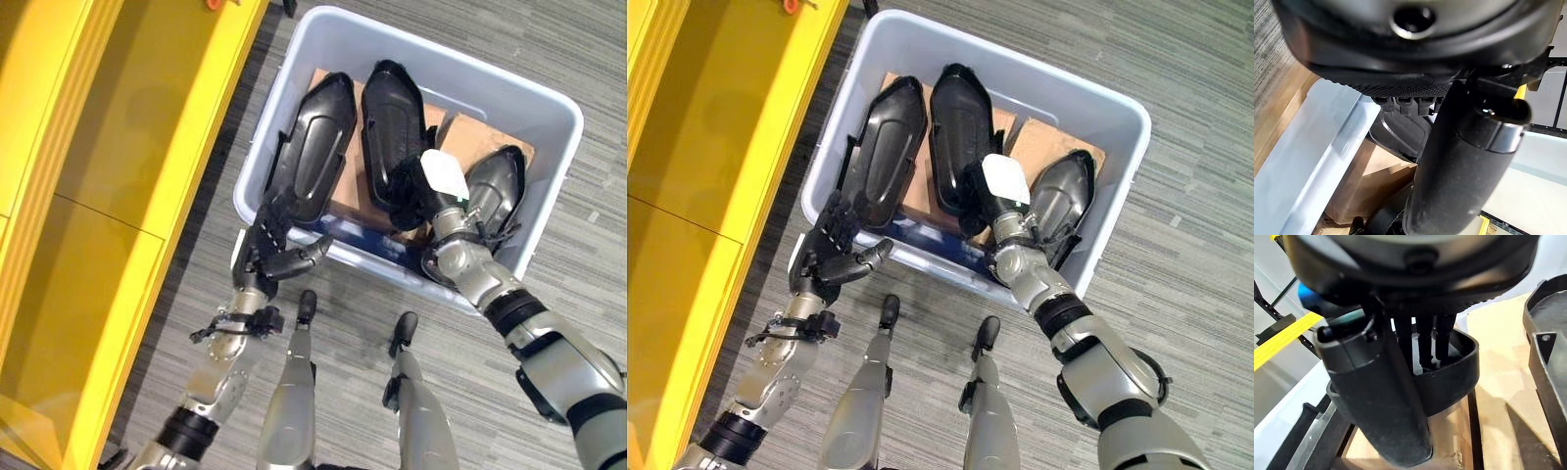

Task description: Move parts from the plastic box to the shelf.

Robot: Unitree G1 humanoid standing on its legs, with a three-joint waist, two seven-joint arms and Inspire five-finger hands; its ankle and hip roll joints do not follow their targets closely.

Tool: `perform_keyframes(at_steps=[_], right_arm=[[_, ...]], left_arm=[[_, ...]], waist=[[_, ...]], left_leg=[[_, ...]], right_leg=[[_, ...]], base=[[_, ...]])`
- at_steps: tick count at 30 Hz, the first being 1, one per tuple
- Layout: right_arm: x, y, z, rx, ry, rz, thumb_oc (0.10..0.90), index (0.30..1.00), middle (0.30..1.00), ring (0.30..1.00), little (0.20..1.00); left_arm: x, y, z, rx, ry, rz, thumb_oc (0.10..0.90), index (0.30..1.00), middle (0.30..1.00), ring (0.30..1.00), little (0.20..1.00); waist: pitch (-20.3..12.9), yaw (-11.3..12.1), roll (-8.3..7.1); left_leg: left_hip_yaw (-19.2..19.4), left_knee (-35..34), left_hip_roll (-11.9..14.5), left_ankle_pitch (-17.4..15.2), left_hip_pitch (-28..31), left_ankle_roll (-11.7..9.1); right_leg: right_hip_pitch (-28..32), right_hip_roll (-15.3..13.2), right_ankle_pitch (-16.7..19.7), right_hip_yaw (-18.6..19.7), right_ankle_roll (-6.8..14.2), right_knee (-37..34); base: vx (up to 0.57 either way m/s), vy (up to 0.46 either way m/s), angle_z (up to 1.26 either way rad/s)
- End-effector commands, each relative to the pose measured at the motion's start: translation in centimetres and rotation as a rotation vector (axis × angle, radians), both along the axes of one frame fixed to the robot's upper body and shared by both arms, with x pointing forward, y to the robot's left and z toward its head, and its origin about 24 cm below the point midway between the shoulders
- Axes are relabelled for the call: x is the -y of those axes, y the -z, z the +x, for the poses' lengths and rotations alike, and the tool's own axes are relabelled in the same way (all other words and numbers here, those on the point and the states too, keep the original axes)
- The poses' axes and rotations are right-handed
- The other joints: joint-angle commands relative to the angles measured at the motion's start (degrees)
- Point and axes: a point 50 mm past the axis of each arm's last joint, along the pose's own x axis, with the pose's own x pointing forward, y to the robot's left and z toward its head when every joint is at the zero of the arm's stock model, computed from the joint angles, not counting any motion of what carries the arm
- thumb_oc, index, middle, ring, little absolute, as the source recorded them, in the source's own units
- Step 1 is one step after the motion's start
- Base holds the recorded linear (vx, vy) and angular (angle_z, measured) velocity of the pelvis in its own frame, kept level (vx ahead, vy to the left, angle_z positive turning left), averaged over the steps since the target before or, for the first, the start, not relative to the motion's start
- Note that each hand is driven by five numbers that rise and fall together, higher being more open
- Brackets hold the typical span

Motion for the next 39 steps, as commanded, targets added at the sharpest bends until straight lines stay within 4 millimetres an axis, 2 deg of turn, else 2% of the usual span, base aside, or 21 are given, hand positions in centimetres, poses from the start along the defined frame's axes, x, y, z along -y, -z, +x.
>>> perform_keyframes(at_steps=[1,8,11,14,17,22,32,38,39], right_arm=[[-1.0,0.5,0.2,-0.069,-0.039,0.063,0.4,0.3,0.3,0.3,0.3],[-1.2,1.2,-0.9,-0.052,-0.072,0.149,0.4,0.3,0.3,0.3,0.3],[-0.4,2.0,-2.3,-0.031,-0.074,0.234,0.4,0.3,0.3,0.3,0.3],[0.5,2.0,-3.6,0.011,-0.075,0.245,0.4,0.3,0.3,0.3,0.3],[1.3,0.8,-4.8,0.084,-0.097,0.234,0.4,0.3,0.3,0.3,0.3],[1.9,-0.6,-6.0,0.15,-0.129,0.229,0.4,0.3,0.3,0.3,0.3],[2.5,-3.7,-8.3,0.289,-0.199,0.162,0.4,0.3,0.3,0.3,0.3],[2.7,-3.9,-9.1,0.29,-0.226,0.138,0.4,0.3,0.3,0.3,0.3],[2.6,-3.8,-9.4,0.274,-0.24,0.13,0.4,0.3,0.3,0.3,0.3]], left_arm=[[0.9,-4.3,-0.5,0.227,0.058,-0.048,0.9,1.0,1.0,1.0,1.0],[0.7,-4.0,-0.5,0.214,0.038,-0.042,0.9,1.0,1.0,1.0,1.0],[0.3,-3.8,-0.5,0.208,0.021,-0.037,0.9,1.0,1.0,1.0,1.0],[-0.3,-3.4,-0.5,0.19,-0.001,-0.021,0.9,1.0,1.0,1.0,1.0],[-1.2,-2.7,-0.7,0.16,-0.021,0.002,0.9,1.0,1.0,1.0,1.0],[-2.0,-1.8,-1.0,0.126,-0.035,0.017,0.9,1.0,1.0,1.0,1.0],[-4.0,0.1,-2.0,0.047,-0.077,0.059,0.9,1.0,1.0,1.0,1.0],[-4.6,1.1,-2.5,0.006,-0.097,0.07,0.9,1.0,1.0,1.0,1.0],[-4.7,1.8,-2.8,-0.021,-0.104,0.07,0.9,1.0,1.0,1.0,1.0]], waist=[[-0.8,0.6,-0.69],[-1.4,-0.1,-1.01],[-2.5,-1.0,-1.42],[-4.1,-1.8,-1.95],[-6.9,-2.9,-2.7],[-9.6,-3.8,-3.25],[-17.7,-6.1,-3.52],[-21.2,-6.9,-3.55],[-22.2,-7.0,-3.46]], left_leg=[[1.0,-0.3,-0.1,-3.0,3.0,1.2],[1.4,-0.3,0.0,-3.2,4.3,1.2],[1.7,-0.3,0.1,-3.5,5.6,1.1],[2.1,-0.3,0.2,-4.0,7.4,1.1],[2.7,-0.3,0.2,-4.7,10.0,1.2],[3.4,-0.3,0.2,-5.6,12.7,1.2],[5.0,-0.3,1.0,-7.2,18.3,1.1],[5.6,-0.3,1.3,-7.2,19.8,1.3],[5.9,-0.3,1.7,-7.4,20.8,1.3]], right_leg=[[0.8,-4.2,-4.3,2.6,3.0,5.6],[1.8,-4.2,-4.6,2.7,3.1,5.8],[3.0,-4.1,-4.7,2.7,3.2,5.6],[4.7,-4.2,-4.8,2.8,3.5,5.2],[6.8,-4.0,-5.0,3.2,3.7,4.8],[9.3,-3.9,-5.3,3.5,3.9,4.3],[14.0,-3.6,-5.9,4.3,4.3,3.6],[15.1,-3.2,-6.0,5.0,4.2,3.8],[15.6,-3.0,-6.6,5.3,4.1,4.5]], base=[[0.0,0.0,0.0],[0.0,0.0,0.0],[0.0,0.0,0.0],[0.0,0.0,0.0],[0.04,-0.013,-0.09],[0.05,-0.009,-0.11],[0.06,-0.014,-0.05],[0.03,-0.025,-0.11],[0.05,-0.05,-0.06]])
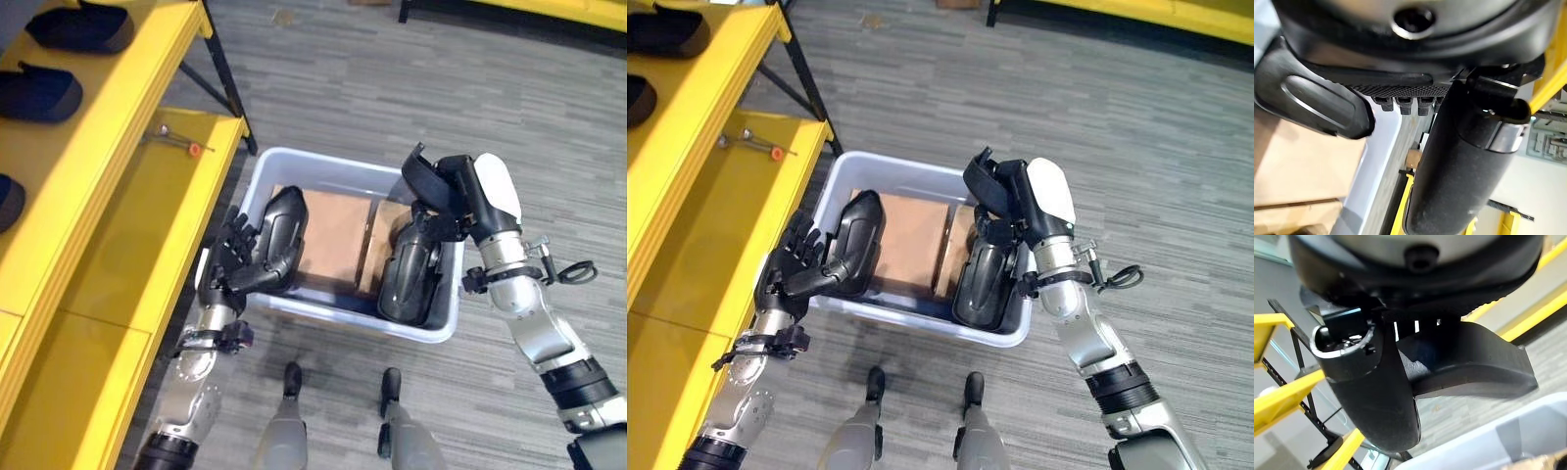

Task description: Move parts from the plastic box to the shelf.

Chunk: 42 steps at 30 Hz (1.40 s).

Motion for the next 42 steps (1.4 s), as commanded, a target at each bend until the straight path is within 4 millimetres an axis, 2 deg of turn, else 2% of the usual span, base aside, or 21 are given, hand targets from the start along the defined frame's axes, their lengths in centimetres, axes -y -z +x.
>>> perform_keyframes(at_steps=[1,10,12,14,18,21,24,25,26,27,28,29,31,33,35,40,41,42], right_arm=[[-1.4,-1.7,-1.7,0.139,-0.126,-0.026,0.4,0.3,0.3,0.3,0.3],[-2.2,-1.3,-2.0,0.104,-0.19,-0.058,0.4,0.3,0.3,0.3,0.3],[-3.2,-1.8,-1.8,0.117,-0.236,-0.076,0.4,0.3,0.3,0.3,0.3],[-3.3,-1.8,-1.8,0.117,-0.237,-0.077,0.4,0.3,0.3,0.3,0.3],[-4.4,-2.9,-1.6,0.154,-0.284,-0.1,0.4,0.3,0.3,0.3,0.3],[-4.8,-3.9,-1.5,0.196,-0.297,-0.124,0.4,0.3,0.3,0.3,0.3],[-4.5,-4.7,-1.4,0.233,-0.272,-0.155,0.4,0.3,0.3,0.3,0.3],[-4.3,-4.9,-1.5,0.249,-0.26,-0.168,0.4,0.3,0.3,0.3,0.3],[-4.3,-5.0,-1.5,0.251,-0.26,-0.168,0.4,0.3,0.3,0.3,0.3],[-3.8,-5.3,-1.6,0.28,-0.222,-0.199,0.4,0.3,0.3,0.3,0.3],[-3.8,-5.3,-1.6,0.281,-0.221,-0.2,0.4,0.3,0.3,0.3,0.3],[-3.4,-5.6,-1.8,0.309,-0.195,-0.224,0.4,0.3,0.3,0.3,0.3],[-2.6,-5.9,-2.2,0.329,-0.16,-0.249,0.4,0.3,0.3,0.3,0.3],[-2.4,-5.8,-2.3,0.326,-0.146,-0.26,0.4,0.3,0.3,0.3,0.3],[-1.8,-5.8,-2.3,0.325,-0.12,-0.273,0.4,0.3,0.3,0.3,0.3],[-1.6,-5.8,-2.3,0.316,-0.109,-0.26,0.4,0.3,0.3,0.3,0.3],[-1.8,-6.1,-2.3,0.337,-0.104,-0.282,0.4,0.3,0.3,0.3,0.3],[-1.8,-6.1,-2.2,0.337,-0.104,-0.282,0.4,0.3,0.3,0.3,0.3]], left_arm=[[-0.3,0.0,-0.9,0.043,0.017,0.069,0.9,1.0,1.0,1.0,1.0],[-1.0,1.4,-1.6,-0.014,-0.021,0.064,0.9,1.0,1.0,1.0,1.0],[-1.2,1.9,-2.0,-0.033,-0.032,0.057,0.9,1.0,1.0,1.0,1.0],[-1.2,1.9,-2.0,-0.033,-0.033,0.056,0.9,1.0,1.0,1.0,1.0],[-1.2,2.6,-2.6,-0.062,-0.042,0.037,0.9,1.0,1.0,1.0,1.0],[-1.0,2.8,-2.8,-0.073,-0.038,0.023,0.9,1.0,1.0,1.0,1.0],[-0.7,2.8,-2.7,-0.071,-0.026,0.017,0.9,1.0,1.0,1.0,1.0],[-0.6,2.7,-2.5,-0.067,-0.021,0.016,0.9,1.0,1.0,1.0,1.0],[-0.5,2.7,-2.5,-0.066,-0.021,0.015,0.9,1.0,1.0,1.0,1.0],[-0.3,2.7,-2.2,-0.064,-0.014,0.016,0.9,1.0,1.0,1.0,1.0],[-0.3,2.7,-2.2,-0.063,-0.013,0.015,0.9,1.0,1.0,1.0,1.0],[-0.2,2.5,-2.0,-0.05,-0.003,0.01,0.9,1.0,1.0,1.0,1.0],[-0.1,2.4,-1.8,-0.047,0.0,0.003,0.9,1.0,1.0,1.0,1.0],[0.0,2.4,-1.7,-0.045,-0.002,-0.003,0.9,1.0,1.0,1.0,1.0],[0.3,2.3,-1.7,-0.043,0.018,0.007,0.9,1.0,1.0,1.0,1.0],[0.2,2.1,-1.8,-0.038,0.037,0.036,0.9,1.0,1.0,1.0,1.0],[-0.2,2.1,-1.9,-0.038,0.021,0.054,0.9,1.0,1.0,1.0,1.0],[-0.2,2.0,-1.9,-0.038,0.021,0.055,0.9,1.0,1.0,1.0,1.0]], waist=[[-14.9,0.3,-1.69],[-17.5,0.1,-1.08],[-17.8,0.9,-0.58],[-17.7,0.8,-0.51],[-17.1,2.3,-0.06],[-15.7,3.1,0.68],[-14.1,3.6,1.0],[-13.5,3.2,0.84],[-13.6,3.1,0.78],[-13.2,1.9,0.38],[-13.3,1.9,0.35],[-13.5,1.1,-0.18],[-13.8,0.5,-0.66],[-14.9,0.2,-0.4],[-16.4,0.4,0.21],[-17.5,1.7,-0.48],[-17.7,2.3,-1.12],[-17.7,2.3,-1.21]], left_leg=[[1.0,-0.3,1.4,-2.8,2.6,0.3],[0.9,-0.3,3.8,-2.3,5.3,-0.6],[0.6,0.5,5.8,-0.5,6.3,-1.3],[0.6,0.5,5.9,-0.5,6.4,-1.4],[-1.8,2.2,8.4,3.6,4.6,-3.1],[-4.3,1.6,9.8,8.1,2.1,-4.6],[-3.9,0.5,9.7,11.5,-0.7,-5.1],[-1.7,0.8,9.9,11.9,-1.7,-4.7],[-1.8,0.9,9.7,11.9,-2.0,-4.6],[5.1,2.3,11.2,10.8,-2.2,-3.6],[5.2,2.4,11.2,10.7,-2.3,-3.6],[10.2,4.7,12.7,8.6,-1.2,-3.3],[12.7,10.6,13.9,4.7,1.0,-3.3],[12.9,7.2,13.2,1.6,3.5,-3.2],[13.7,1.8,11.7,1.3,5.3,-2.6],[12.0,0.3,7.3,-0.9,5.3,-1.1],[11.4,0.2,5.3,-2.2,5.2,-0.2],[11.4,0.2,5.1,-2.2,5.2,-0.1]], right_leg=[[0.0,-2.9,-4.4,1.5,3.2,4.8],[1.9,-0.8,-7.6,2.0,1.7,7.2],[3.0,1.3,-9.2,2.1,0.3,8.1],[3.1,1.4,-9.2,2.0,0.2,8.1],[4.7,4.4,-10.3,0.9,-1.6,7.4],[4.8,5.8,-11.0,-1.7,-2.5,7.3],[4.6,5.1,-11.8,-5.0,-2.9,7.6],[4.2,4.6,-11.7,-6.0,-3.0,7.9],[4.0,4.4,-11.8,-6.2,-3.0,8.1],[3.3,3.0,-11.5,-8.6,-3.2,8.7],[3.2,3.0,-11.5,-8.6,-3.2,8.7],[3.0,1.8,-11.1,-10.9,-3.2,8.6],[3.6,-0.3,-10.6,-13.6,-3.1,9.1],[4.1,-1.8,-10.3,-15.7,-2.1,9.1],[5.1,-3.3,-9.3,-17.0,-0.6,8.6],[6.8,-6.9,-6.2,-18.3,1.5,6.5],[7.2,-8.5,-5.0,-18.7,2.4,5.8],[7.3,-8.7,-4.9,-18.7,2.5,5.7]], base=[[0.05,-0.052,-0.04],[0.02,-0.07,-0.07],[-0.02,-0.17,-0.02],[-0.03,-0.099,-0.03],[-0.07,-0.178,0.02],[-0.13,-0.127,0.36],[-0.13,-0.053,0.64],[-0.14,-0.009,0.84],[-0.17,-0.013,0.98],[-0.1,-0.008,0.95],[-0.18,-0.028,0.79],[-0.09,-0.007,1.0],[-0.1,0.072,1.39],[0.03,0.162,1.25],[0.1,0.223,0.66],[0.06,0.225,0.6],[0.04,0.221,0.37],[0.03,0.205,0.26]])
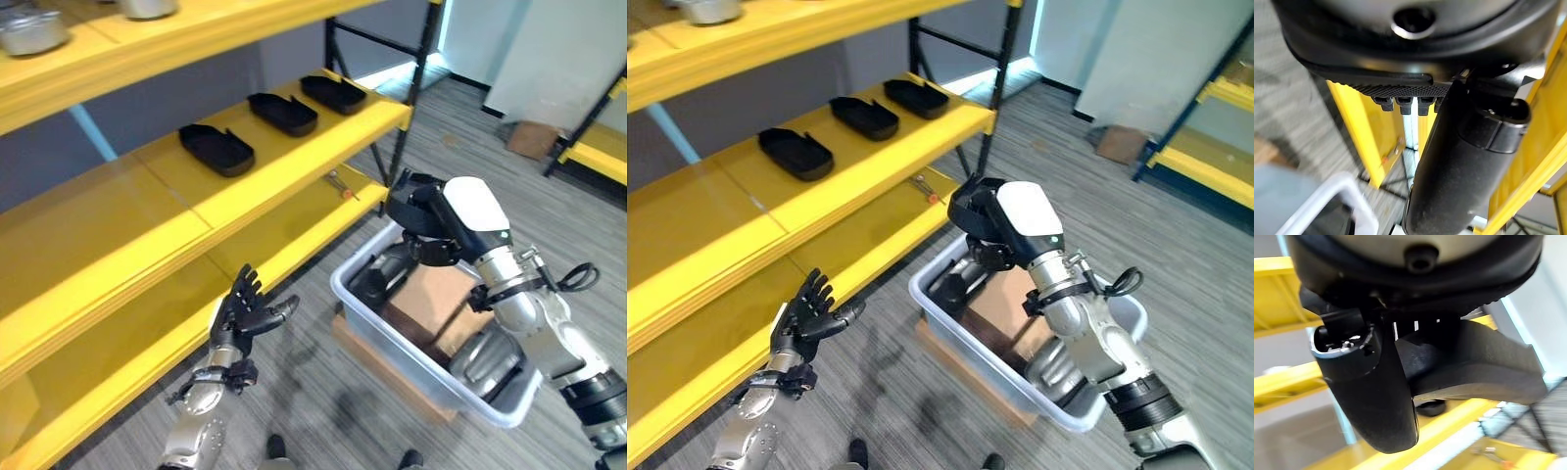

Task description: Move parts from the plastic box to the shelf.

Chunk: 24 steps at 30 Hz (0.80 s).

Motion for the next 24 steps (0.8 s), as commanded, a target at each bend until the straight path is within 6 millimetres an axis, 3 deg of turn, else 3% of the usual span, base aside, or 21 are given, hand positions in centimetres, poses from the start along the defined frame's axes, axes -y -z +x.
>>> perform_keyframes(at_steps=[1,8,12,15,17,18,20,21,22,24], right_arm=[[-0.8,-7.3,-0.4,0.353,-0.048,0.0,0.4,0.3,0.3,0.3,0.3],[-3.6,-9.1,0.5,0.456,-0.078,-0.102,0.4,0.3,0.3,0.3,0.3],[-4.8,-9.7,1.1,0.49,-0.08,-0.165,0.4,0.3,0.3,0.3,0.3],[-4.9,-10.0,1.4,0.505,-0.062,-0.196,0.4,0.3,0.3,0.3,0.3],[-4.8,-9.9,1.4,0.51,-0.058,-0.226,0.4,0.3,0.3,0.3,0.3],[-4.8,-9.9,1.4,0.51,-0.058,-0.226,0.4,0.3,0.3,0.3,0.3],[-4.4,-9.7,1.4,0.499,-0.05,-0.263,0.4,0.3,0.3,0.3,0.3],[-4.4,-9.7,1.4,0.499,-0.05,-0.263,0.4,0.3,0.3,0.3,0.3],[-4.1,-9.8,1.1,0.503,-0.05,-0.277,0.4,0.3,0.3,0.3,0.3],[-4.1,-10.4,0.8,0.526,-0.069,-0.25,0.4,0.3,0.3,0.3,0.3]], left_arm=[[0.9,-3.6,1.0,0.215,0.049,0.014,0.9,1.0,1.0,1.0,1.0],[-0.3,-4.1,0.6,0.232,-0.014,0.047,0.9,1.0,1.0,1.0,1.0],[-0.8,-4.7,0.5,0.262,-0.038,0.064,0.9,1.0,1.0,1.0,1.0],[-0.8,-5.0,0.7,0.272,-0.034,0.077,0.9,1.0,1.0,1.0,1.0],[-0.3,-5.7,1.5,0.299,0.018,0.164,0.9,1.0,1.0,1.0,1.0],[-0.3,-5.7,1.5,0.299,0.018,0.164,0.9,1.0,1.0,1.0,1.0],[0.1,-5.5,1.9,0.29,0.04,0.166,0.9,1.0,1.0,1.0,1.0],[0.1,-5.5,1.9,0.289,0.04,0.166,0.9,1.0,1.0,1.0,1.0],[0.2,-5.3,2.1,0.276,0.051,0.167,0.9,1.0,1.0,1.0,1.0],[0.5,-4.9,2.1,0.262,0.061,0.157,0.9,1.0,1.0,1.0,1.0]], waist=[[-6.4,-0.7,0.48],[-6.4,2.7,-1.78],[-6.3,4.7,-2.87],[-6.2,5.0,-3.45],[-5.9,4.5,-3.29],[-5.9,4.5,-3.29],[-5.9,2.4,-2.15],[-6.0,2.4,-2.14],[-5.7,0.4,-0.91],[-5.4,-1.0,-0.12]], left_leg=[[0.3,-2.3,3.0,0.6,-0.2,1.0],[-1.0,-2.2,-2.9,-3.1,-0.3,4.1],[-2.7,-2.1,-6.3,-3.6,-1.0,6.0],[-4.1,-2.1,-7.8,-3.7,-1.9,6.8],[-6.7,-1.5,-9.4,-4.4,-2.5,7.7],[-6.7,-1.5,-9.4,-4.4,-2.5,7.7],[-10.2,-1.7,-10.4,-3.4,-2.7,8.6],[-10.1,-1.8,-10.4,-3.4,-2.8,8.5],[-13.4,-1.8,-10.6,-2.6,-2.6,9.2],[-16.5,-2.5,-10.9,-1.8,-1.9,9.3]], right_leg=[[-0.7,0.7,-1.8,1.0,3.5,0.8],[-1.6,-3.3,3.0,3.1,6.3,-0.8],[-2.3,-5.6,7.0,5.1,7.5,-1.0],[-2.5,-6.8,8.3,5.9,7.8,-0.1],[-2.4,-6.3,8.9,9.9,7.1,2.6],[-2.4,-6.3,8.9,9.9,7.1,2.6],[-5.0,-0.5,7.1,19.5,4.6,7.0],[-5.1,-0.4,7.0,19.6,4.6,7.2],[-7.0,6.6,1.3,25.6,2.6,8.5],[-10.1,13.4,-3.7,26.9,0.1,8.3]], base=[[0.0,0.131,0.2],[0.03,0.188,0.0],[0.01,0.18,-0.1],[0.01,0.111,0.18],[0.05,0.131,0.59],[0.12,0.184,0.67],[0.09,0.145,0.87],[0.11,0.189,1.36],[0.1,0.149,1.23],[0.14,0.102,1.31]])
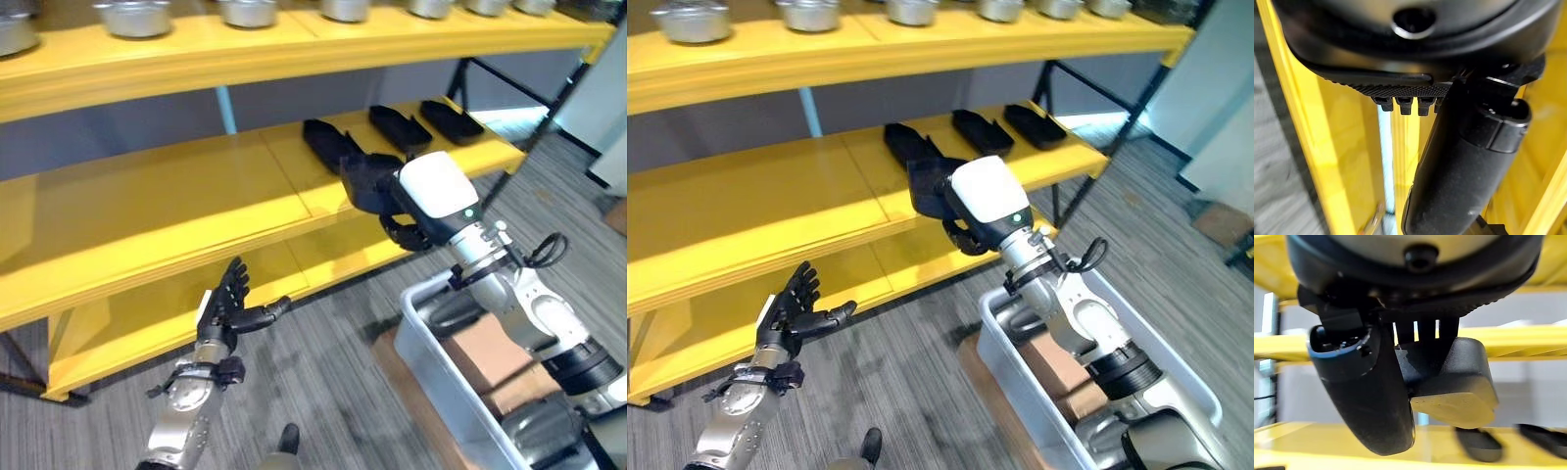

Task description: Move parts from the plastic box to the shelf.

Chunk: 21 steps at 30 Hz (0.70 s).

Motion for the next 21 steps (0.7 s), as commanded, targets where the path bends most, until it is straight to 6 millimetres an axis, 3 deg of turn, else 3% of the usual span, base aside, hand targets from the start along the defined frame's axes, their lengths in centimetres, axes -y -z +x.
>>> perform_keyframes(at_steps=[1,4,7,13,21], right_arm=[[-0.4,-8.3,-0.5,0.359,-0.048,0.072,0.4,0.3,0.3,0.3,0.3],[-0.9,-8.7,-0.6,0.371,-0.071,0.077,0.4,0.3,0.3,0.3,0.3],[-0.5,-8.4,-0.6,0.36,-0.061,0.085,0.4,0.3,0.3,0.3,0.3],[-1.0,-8.1,-0.3,0.347,-0.074,0.098,0.4,0.3,0.3,0.3,0.3],[-1.5,-8.3,0.0,0.308,-0.108,0.128,0.4,0.3,0.3,0.3,0.3]], left_arm=[[2.2,-3.8,1.6,0.222,0.1,0.009,0.9,1.0,1.0,1.0,1.0],[2.3,-3.8,1.5,0.223,0.092,-0.006,0.9,1.0,1.0,1.0,1.0],[2.8,-3.1,1.3,0.204,0.103,-0.027,0.9,1.0,1.0,1.0,1.0],[3.2,-3.1,0.8,0.207,0.105,-0.056,0.9,1.0,1.0,1.0,1.0],[3.7,-2.6,0.6,0.181,0.129,-0.071,0.9,1.0,1.0,1.0,1.0]], waist=[[-4.1,-0.8,0.92],[-3.6,-1.5,0.18],[-4.1,-1.9,-0.11],[-5.4,-0.8,0.0],[-5.0,-0.2,0.14]], left_leg=[[0.2,-2.5,-5.8,-4.4,4.9,2.6],[-2.2,-2.5,-7.2,-4.1,5.6,2.5],[-3.8,-2.4,-7.7,-4.3,5.9,1.0],[-4.2,-2.2,-6.7,-4.7,7.2,0.3],[-8.6,-0.8,-6.4,-4.0,6.4,-1.3]], right_leg=[[-2.5,7.7,5.9,-4.2,-4.4,-6.7],[-4.8,10.9,7.9,-2.8,-4.6,-9.3],[-0.7,10.9,8.2,-0.8,-5.1,-13.8],[3.4,10.1,8.2,-3.9,-5.5,-17.0],[4.7,10.2,6.2,-6.1,-7.2,-16.4]], base=[[0.15,0.005,0.91],[0.09,-0.018,0.69],[0.05,-0.065,0.54],[0.08,-0.09,0.21],[0.01,-0.094,0.36]])
